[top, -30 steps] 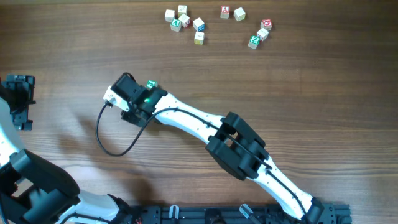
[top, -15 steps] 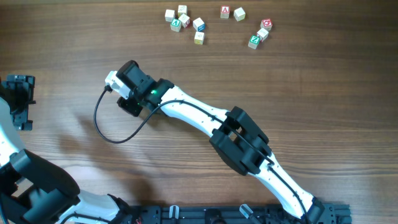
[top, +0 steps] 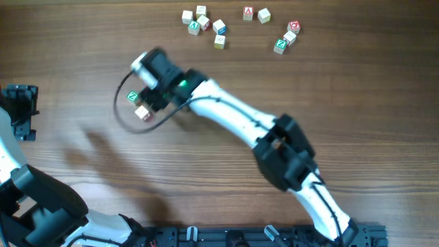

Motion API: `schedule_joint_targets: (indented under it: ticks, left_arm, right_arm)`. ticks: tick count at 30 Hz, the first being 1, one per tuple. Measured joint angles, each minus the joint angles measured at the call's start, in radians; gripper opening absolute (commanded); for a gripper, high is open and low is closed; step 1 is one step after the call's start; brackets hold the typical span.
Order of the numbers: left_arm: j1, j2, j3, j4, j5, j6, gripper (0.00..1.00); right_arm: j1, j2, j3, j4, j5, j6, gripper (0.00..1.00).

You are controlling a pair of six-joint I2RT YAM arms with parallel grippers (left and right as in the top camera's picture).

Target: Form a circle

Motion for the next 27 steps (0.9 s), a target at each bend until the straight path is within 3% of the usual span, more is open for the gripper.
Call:
schedule_joint_targets:
  ticks: [2, 3, 5, 6, 7, 8, 14, 19, 21, 27]
  left_arm:
    - [0.000, 0.000, 0.000, 0.002, 0.077, 0.041, 0.84]
    - [-0.002, 0.000, 0.000, 0.005, 0.117, 0.063, 0.77]
    - [-0.013, 0.000, 0.000, 0.009, 0.164, 0.109, 0.77]
    - [-0.029, 0.000, 0.000, 0.014, 0.179, 0.141, 0.94]
    - [-0.060, 0.000, 0.000, 0.022, 0.195, 0.181, 1.00]
    - [-0.098, 0.000, 0.000, 0.033, 0.203, 0.216, 1.00]
    - [-0.243, 0.000, 0.000, 0.114, 0.193, 0.282, 1.00]
    - [-0.250, 0.000, 0.000, 0.114, 0.158, 0.288, 1.00]
    - [-0.250, 0.000, 0.000, 0.114, 0.154, 0.288, 1.00]
    - [-0.250, 0.000, 0.000, 0.115, 0.146, 0.288, 1.00]
  right_arm:
    - [-0.101, -0.045, 0.001, -0.053, 0.018, 0.082, 0.67]
    - [-0.142, -0.058, 0.001, -0.073, 0.020, 0.118, 0.67]
    - [-0.193, -0.061, 0.002, -0.098, -0.011, 0.183, 0.55]
    - [-0.214, -0.060, -0.001, -0.108, -0.037, 0.211, 0.41]
    - [-0.231, -0.060, -0.005, -0.113, -0.060, 0.232, 0.31]
    - [-0.242, -0.060, -0.012, -0.107, -0.077, 0.247, 0.25]
    - [-0.217, 0.015, -0.078, -0.063, -0.197, 0.237, 0.31]
    - [-0.213, 0.054, -0.086, -0.031, -0.356, 0.195, 0.30]
    - [-0.213, 0.085, -0.086, -0.018, -0.398, 0.190, 0.23]
    - [-0.190, 0.113, -0.086, 0.076, -0.469, 0.118, 0.25]
